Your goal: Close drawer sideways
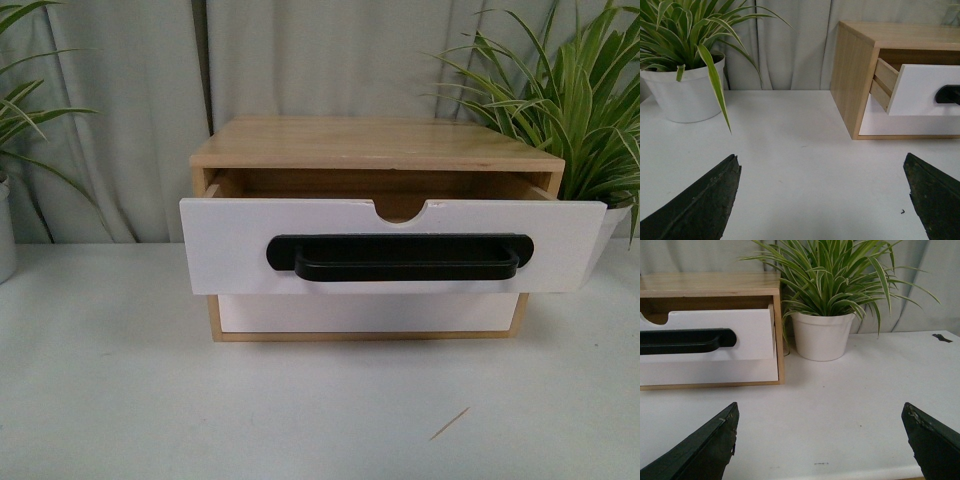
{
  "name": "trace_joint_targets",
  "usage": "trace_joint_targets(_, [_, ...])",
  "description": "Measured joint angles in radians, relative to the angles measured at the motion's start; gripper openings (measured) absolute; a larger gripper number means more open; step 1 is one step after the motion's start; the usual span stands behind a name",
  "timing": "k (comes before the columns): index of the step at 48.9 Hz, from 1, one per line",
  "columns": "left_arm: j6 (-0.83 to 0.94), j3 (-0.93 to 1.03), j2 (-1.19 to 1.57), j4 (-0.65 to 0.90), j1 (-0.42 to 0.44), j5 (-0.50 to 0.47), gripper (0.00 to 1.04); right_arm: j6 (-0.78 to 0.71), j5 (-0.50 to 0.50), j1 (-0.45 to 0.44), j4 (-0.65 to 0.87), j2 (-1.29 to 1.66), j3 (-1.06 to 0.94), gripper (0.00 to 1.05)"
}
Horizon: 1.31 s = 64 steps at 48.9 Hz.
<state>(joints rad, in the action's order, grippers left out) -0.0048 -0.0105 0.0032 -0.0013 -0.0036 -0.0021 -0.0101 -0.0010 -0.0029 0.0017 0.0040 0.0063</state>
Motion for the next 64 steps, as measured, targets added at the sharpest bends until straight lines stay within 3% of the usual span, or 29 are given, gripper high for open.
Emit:
trace_joint_targets(3, [-0.003, 0.000, 0.002, 0.000, -0.002, -0.011, 0.99, 0.000, 0.000, 0.000, 0.000, 0.000, 0.000, 0.96])
trace_joint_targets(5, [-0.037, -0.011, 0.037, -0.027, -0.052, -0.154, 0.99, -0.003, -0.021, -0.004, -0.005, 0.004, 0.001, 0.96])
trace_joint_targets(8, [-0.116, -0.042, 0.119, -0.066, -0.126, -0.377, 0.99, -0.057, -0.219, -0.071, -0.105, 0.069, 0.043, 0.96])
trace_joint_targets(11, [-0.238, -0.089, 0.269, -0.099, -0.188, -0.585, 0.99, -0.146, -0.495, -0.137, -0.173, 0.199, 0.093, 0.96])
trace_joint_targets(12, [-0.291, -0.102, 0.308, -0.105, -0.189, -0.593, 0.99, -0.195, -0.583, -0.139, -0.168, 0.259, 0.108, 0.96])
trace_joint_targets(14, [-0.392, -0.130, 0.399, -0.093, -0.182, -0.597, 0.99, -0.267, -0.645, -0.120, -0.131, 0.340, 0.128, 0.96])
trace_joint_targets(20, [-0.627, -0.195, 0.604, 0.032, -0.186, -0.496, 0.99, -0.488, -0.543, -0.040, -0.012, 0.508, 0.178, 0.96])
trace_joint_targets(26, [-0.748, -0.255, 0.775, 0.160, -0.209, -0.388, 0.99, -0.709, -0.475, 0.016, 0.027, 0.623, 0.189, 0.96])
trace_joint_targets(33, [-0.812, -0.293, 0.909, 0.265, -0.256, -0.328, 0.99, -0.889, -0.421, 0.050, 0.151, 0.718, 0.189, 0.96])
trace_joint_targets(49, [-0.858, -0.416, 1.204, 0.415, -0.429, -0.311, 0.99, -1.015, -0.378, 0.045, 0.360, 0.945, 0.209, 0.96])
trace_joint_targets(64, [-0.866, -0.517, 1.352, 0.478, -0.491, -0.262, 0.99, -1.015, -0.364, 0.037, 0.436, 1.069, 0.274, 0.96])
